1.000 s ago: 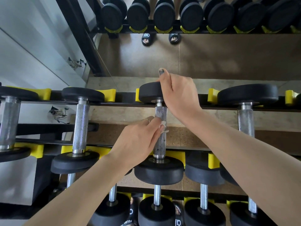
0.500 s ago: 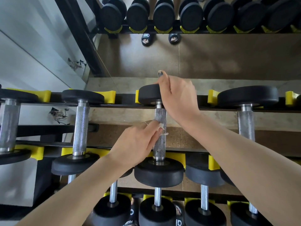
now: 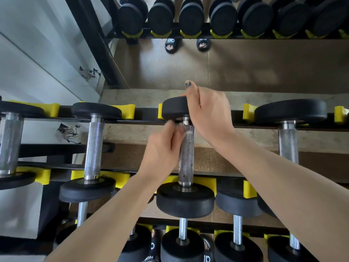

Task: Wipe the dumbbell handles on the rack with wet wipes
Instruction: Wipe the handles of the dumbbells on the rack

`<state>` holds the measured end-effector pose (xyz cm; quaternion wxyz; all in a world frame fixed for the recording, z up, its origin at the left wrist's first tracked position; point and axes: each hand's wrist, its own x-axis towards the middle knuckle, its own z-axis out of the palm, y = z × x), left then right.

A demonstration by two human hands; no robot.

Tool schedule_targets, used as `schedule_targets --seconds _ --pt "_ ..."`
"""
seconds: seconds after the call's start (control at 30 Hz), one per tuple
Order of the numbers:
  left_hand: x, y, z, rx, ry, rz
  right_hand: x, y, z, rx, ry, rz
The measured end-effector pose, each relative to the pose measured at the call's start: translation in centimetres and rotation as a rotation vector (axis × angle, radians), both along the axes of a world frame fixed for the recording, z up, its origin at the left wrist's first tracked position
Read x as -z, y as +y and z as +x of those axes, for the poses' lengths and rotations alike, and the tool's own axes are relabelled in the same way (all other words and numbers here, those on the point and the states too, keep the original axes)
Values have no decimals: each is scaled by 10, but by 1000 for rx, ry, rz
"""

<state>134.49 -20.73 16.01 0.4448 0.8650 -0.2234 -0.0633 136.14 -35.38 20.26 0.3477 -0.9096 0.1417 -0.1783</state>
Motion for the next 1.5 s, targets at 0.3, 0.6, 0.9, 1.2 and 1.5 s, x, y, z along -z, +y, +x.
schedule_targets --seconds 0.3,0.6,0.9,1.2,1.5 --pt "-6 17 -13 236 -172 117 -1 1 -1 6 -15 -29" --pt "-14 13 -9 292 -296 193 -1 1 -1 13 -20 -28" --pt "-14 2 4 219 -310 263 -2 1 0 8 -11 -36" --pt "-23 8 7 351 -385 407 -3 2 -1 31 -5 -48" --pt "-22 37 -13 564 -384 413 -3 4 -1 15 26 -63"
